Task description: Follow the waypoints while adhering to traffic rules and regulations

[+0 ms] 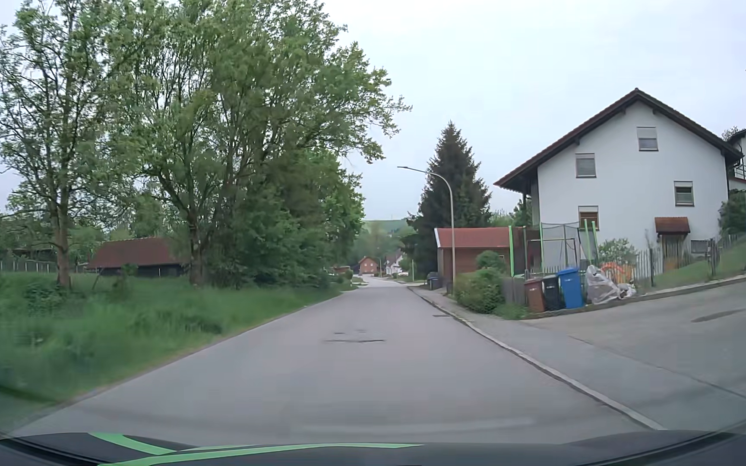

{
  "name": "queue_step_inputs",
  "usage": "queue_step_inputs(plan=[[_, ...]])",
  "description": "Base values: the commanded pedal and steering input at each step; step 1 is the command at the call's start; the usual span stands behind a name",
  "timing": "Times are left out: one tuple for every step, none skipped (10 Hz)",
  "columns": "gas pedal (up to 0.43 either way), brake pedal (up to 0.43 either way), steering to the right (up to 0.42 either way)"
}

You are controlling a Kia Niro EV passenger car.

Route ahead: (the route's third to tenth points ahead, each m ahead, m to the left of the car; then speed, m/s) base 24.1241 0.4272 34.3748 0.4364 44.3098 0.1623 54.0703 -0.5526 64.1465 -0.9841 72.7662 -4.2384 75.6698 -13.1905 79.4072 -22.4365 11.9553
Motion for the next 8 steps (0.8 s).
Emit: queue_step_inputs(plan=[[0.000, 0.122, 0.005], [0.000, 0.122, 0.005], [0.000, 0.128, 0.005], [0.000, 0.134, 0.005], [0.000, 0.134, 0.005], [0.000, 0.140, 0.004], [0.000, 0.140, 0.004], [0.000, 0.146, 0.004]])
